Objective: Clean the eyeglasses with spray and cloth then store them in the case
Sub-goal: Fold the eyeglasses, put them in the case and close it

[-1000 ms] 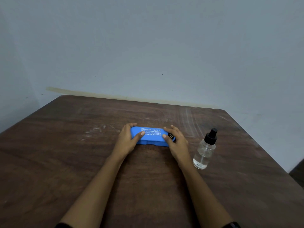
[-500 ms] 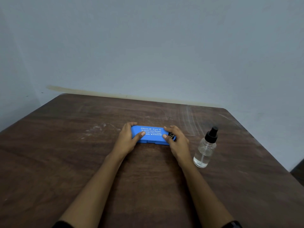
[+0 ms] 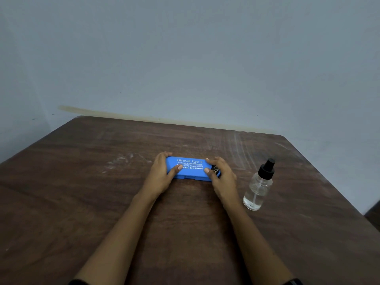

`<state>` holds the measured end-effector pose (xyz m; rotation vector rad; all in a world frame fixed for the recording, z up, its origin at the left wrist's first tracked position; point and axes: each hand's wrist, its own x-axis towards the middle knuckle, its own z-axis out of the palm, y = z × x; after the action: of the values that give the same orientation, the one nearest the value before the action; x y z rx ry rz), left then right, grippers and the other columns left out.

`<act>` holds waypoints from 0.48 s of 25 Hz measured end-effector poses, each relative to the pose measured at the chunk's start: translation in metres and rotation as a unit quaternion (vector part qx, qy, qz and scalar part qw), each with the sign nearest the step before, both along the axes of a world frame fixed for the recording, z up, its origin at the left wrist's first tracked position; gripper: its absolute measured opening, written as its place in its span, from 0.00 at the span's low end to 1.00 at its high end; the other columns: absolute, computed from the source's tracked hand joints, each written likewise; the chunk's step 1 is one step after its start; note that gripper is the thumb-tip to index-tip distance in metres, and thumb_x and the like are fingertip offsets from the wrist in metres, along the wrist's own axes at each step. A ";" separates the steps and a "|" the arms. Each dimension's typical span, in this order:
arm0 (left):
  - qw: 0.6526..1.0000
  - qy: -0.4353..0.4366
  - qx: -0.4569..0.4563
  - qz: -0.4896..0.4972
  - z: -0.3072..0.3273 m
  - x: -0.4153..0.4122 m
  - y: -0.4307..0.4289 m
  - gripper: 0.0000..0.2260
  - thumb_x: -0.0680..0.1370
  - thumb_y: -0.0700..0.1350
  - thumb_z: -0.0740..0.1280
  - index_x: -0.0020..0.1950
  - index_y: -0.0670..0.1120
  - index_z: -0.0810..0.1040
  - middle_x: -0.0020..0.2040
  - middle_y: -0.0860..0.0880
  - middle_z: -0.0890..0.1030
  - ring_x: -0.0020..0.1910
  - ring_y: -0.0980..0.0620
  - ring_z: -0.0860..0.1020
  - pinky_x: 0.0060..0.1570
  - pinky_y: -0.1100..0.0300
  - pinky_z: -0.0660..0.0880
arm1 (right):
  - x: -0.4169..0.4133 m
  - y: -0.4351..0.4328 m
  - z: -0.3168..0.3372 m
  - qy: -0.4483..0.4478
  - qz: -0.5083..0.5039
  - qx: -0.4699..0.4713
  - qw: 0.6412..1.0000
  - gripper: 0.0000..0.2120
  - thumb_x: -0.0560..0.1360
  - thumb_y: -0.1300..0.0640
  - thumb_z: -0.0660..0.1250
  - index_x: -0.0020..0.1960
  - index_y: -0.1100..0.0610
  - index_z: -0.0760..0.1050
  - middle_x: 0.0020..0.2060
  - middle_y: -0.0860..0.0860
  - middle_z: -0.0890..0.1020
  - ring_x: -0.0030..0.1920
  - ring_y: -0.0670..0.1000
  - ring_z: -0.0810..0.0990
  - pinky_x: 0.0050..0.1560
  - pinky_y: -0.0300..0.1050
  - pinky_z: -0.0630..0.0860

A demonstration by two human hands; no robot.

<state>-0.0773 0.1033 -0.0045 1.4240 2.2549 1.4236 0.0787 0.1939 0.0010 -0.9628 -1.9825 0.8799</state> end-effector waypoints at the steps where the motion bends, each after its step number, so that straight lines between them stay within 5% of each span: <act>1: 1.000 0.004 0.001 0.000 0.001 0.001 0.000 0.23 0.76 0.47 0.65 0.67 0.39 0.64 0.68 0.41 0.67 0.67 0.46 0.66 0.60 0.65 0.60 | 0.000 0.000 0.000 -0.004 -0.003 -0.001 1.000 0.13 0.74 0.60 0.66 0.59 0.54 0.76 0.69 0.53 0.69 0.70 0.51 0.65 0.61 0.34 0.58; 12: 0.999 -0.027 -0.035 0.016 0.005 0.009 -0.008 0.29 0.76 0.50 0.64 0.72 0.40 0.58 0.72 0.41 0.63 0.70 0.45 0.63 0.67 0.53 0.61 | 0.006 -0.012 0.003 -0.001 -0.008 -0.019 1.000 0.23 0.73 0.60 0.67 0.67 0.54 0.68 0.71 0.54 0.66 0.72 0.51 0.61 0.68 0.42 0.59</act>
<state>-0.0687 0.0956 0.0009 1.3192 2.2795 1.3604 0.0843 0.1823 0.0041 -0.9982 -1.9637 0.9109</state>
